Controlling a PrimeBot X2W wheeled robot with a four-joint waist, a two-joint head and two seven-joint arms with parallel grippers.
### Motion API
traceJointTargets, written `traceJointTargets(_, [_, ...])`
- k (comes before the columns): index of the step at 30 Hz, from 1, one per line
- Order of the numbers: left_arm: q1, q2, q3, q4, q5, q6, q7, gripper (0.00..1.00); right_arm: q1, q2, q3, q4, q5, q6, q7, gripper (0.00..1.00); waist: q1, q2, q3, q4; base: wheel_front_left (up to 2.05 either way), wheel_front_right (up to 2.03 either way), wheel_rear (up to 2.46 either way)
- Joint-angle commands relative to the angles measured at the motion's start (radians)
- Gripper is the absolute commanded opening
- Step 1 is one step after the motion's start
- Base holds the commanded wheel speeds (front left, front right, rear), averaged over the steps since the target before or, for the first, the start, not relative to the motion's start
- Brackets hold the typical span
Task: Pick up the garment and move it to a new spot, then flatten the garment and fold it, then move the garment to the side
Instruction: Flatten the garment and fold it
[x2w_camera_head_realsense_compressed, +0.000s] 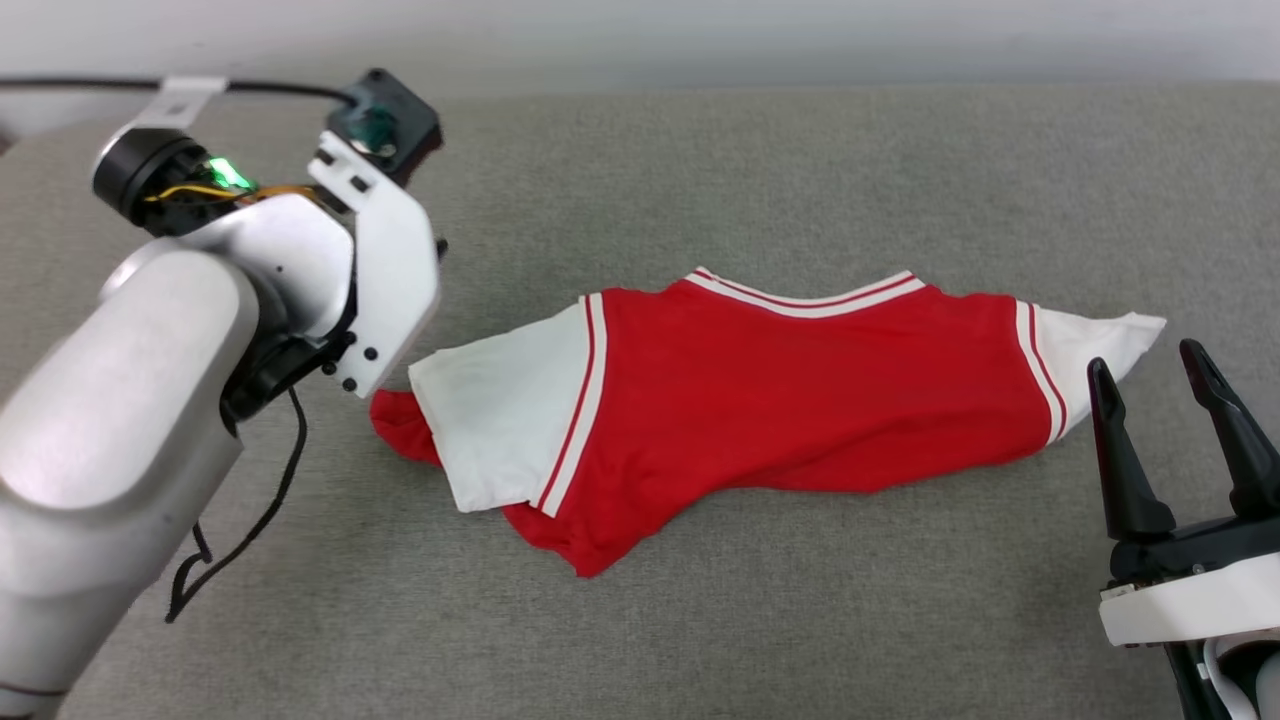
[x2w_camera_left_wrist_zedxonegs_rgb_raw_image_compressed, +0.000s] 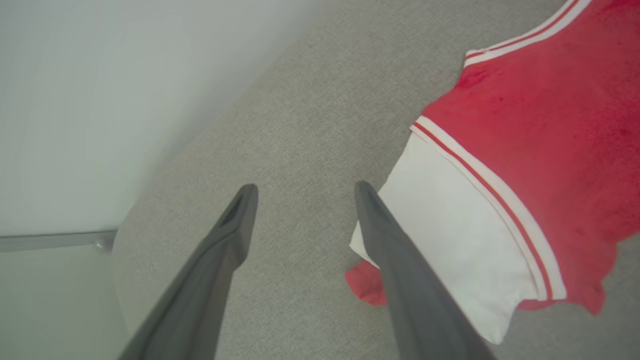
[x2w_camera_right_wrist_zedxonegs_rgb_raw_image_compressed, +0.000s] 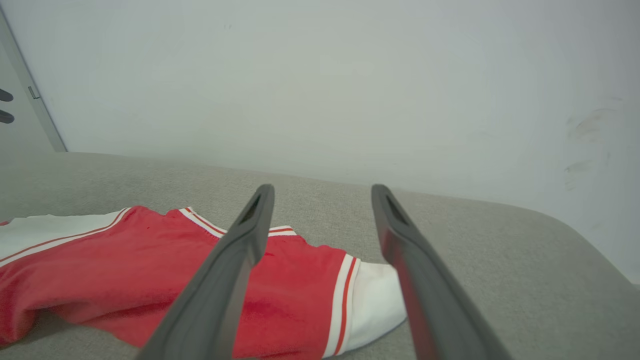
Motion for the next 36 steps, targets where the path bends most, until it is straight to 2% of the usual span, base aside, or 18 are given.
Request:
traceJointTargets(1, [-0.043,0.015,-0.049,-0.008,-0.056,0.001,0.065,1.0,0.005,0.01,0.005,-0.009,-0.004,-0.001,0.001,1.0,0.0,0.0,0.023,-0.019,0.0,0.0,0.0])
traceJointTargets(5, [-0.135,0.056,-0.175,-0.016,-0.173,0.001,0.219,1.0,-0.02,0.019,0.018,-0.022,-0.011,-0.001,-0.004,1.0,0.0,0.0,0.069,-0.044,0.0,0.0,0.0])
traceJointTargets(11, [-0.216,0.085,-0.287,0.029,-0.275,0.001,0.337,1.0,-0.064,0.026,0.036,-0.024,-0.021,-0.001,-0.02,1.0,0.0,0.0,0.146,-0.082,0.0,0.0,0.0])
traceJointTargets(18, [-0.245,0.129,-0.365,0.077,-0.328,0.001,0.39,1.0,-0.106,0.032,0.047,-0.004,-0.022,-0.001,-0.046,1.0,0.0,0.0,0.212,-0.116,0.0,0.0,0.0])
traceJointTargets(26, [-0.214,0.16,-0.454,0.103,-0.354,0.001,0.372,1.0,-0.133,0.035,0.047,0.015,-0.019,-0.001,-0.063,1.0,0.0,0.0,0.255,-0.127,0.0,0.0,0.0])
traceJointTargets(27, [-0.21,0.159,-0.464,0.106,-0.36,0.001,0.368,0.93,-0.135,0.033,0.046,0.018,-0.018,-0.001,-0.065,1.0,0.0,0.0,0.257,-0.127,0.0,0.0,0.0])
traceJointTargets(28, [-0.209,0.158,-0.473,0.107,-0.362,0.001,0.36,0.18,-0.138,0.031,0.045,0.022,-0.017,-0.001,-0.065,1.0,0.0,0.0,0.258,-0.126,0.0,0.0,0.0])
traceJointTargets(29, [-0.209,0.157,-0.48,0.109,-0.367,0.001,0.353,0.0,-0.141,0.029,0.044,0.026,-0.016,-0.001,-0.066,1.0,0.0,0.0,0.257,-0.124,0.0,0.0,0.0])
traceJointTargets(36, [-0.235,0.162,-0.478,0.087,-0.397,0.001,0.253,0.0,-0.144,-0.003,0.01,0.04,-0.024,-0.001,-0.071,1.0,0.0,0.0,0.192,-0.092,0.0,0.0,0.0])
